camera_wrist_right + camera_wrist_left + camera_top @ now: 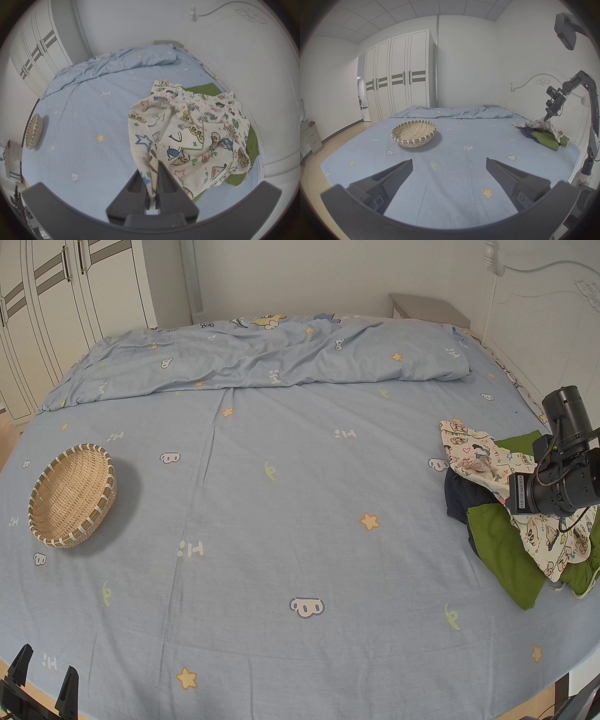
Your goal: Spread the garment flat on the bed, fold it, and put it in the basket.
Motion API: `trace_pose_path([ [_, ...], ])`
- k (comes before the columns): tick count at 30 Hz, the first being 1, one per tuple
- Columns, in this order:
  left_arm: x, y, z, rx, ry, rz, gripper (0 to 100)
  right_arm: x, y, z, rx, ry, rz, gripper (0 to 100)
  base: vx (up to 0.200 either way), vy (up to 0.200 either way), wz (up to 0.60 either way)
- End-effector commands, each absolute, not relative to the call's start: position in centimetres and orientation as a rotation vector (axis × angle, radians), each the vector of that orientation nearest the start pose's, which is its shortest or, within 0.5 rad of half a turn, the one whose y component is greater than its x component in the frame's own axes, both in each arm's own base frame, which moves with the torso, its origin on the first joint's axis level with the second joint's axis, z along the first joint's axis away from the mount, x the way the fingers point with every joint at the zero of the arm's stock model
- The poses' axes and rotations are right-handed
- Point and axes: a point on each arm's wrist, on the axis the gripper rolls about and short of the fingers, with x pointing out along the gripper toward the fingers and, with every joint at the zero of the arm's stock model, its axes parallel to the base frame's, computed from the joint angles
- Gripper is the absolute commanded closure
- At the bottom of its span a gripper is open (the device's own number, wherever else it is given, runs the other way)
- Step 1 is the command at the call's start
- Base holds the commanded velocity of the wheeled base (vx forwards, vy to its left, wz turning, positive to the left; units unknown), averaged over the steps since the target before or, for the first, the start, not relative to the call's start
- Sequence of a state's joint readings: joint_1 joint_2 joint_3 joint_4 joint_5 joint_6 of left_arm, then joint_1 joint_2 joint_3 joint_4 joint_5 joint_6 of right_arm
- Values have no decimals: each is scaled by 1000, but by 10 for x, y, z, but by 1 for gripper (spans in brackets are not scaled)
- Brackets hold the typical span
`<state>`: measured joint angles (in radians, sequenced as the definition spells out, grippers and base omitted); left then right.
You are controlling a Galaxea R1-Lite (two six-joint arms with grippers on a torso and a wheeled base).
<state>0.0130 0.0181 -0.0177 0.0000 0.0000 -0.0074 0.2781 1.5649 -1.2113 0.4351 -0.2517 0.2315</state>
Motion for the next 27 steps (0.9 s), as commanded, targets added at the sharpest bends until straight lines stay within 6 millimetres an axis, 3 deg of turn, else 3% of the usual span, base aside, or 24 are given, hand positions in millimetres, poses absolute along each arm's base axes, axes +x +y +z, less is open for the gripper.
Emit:
trace_pose_path([
  [1, -23, 0, 75, -8, 0, 14, 0, 226, 79, 275, 58, 729, 29, 100, 0, 0, 0],
  [11, -23, 0, 75, -8, 0, 14, 0, 229, 102, 275, 60, 640, -76, 100, 0, 0, 0],
  [19, -23, 0, 75, -8, 0, 14, 0, 224, 117, 270, 17, 642, -49, 100, 0, 0, 0],
  [27, -23, 0, 75, -8, 0, 14, 0, 215, 153, 273, -22, 614, 36, 100, 0, 0, 0],
])
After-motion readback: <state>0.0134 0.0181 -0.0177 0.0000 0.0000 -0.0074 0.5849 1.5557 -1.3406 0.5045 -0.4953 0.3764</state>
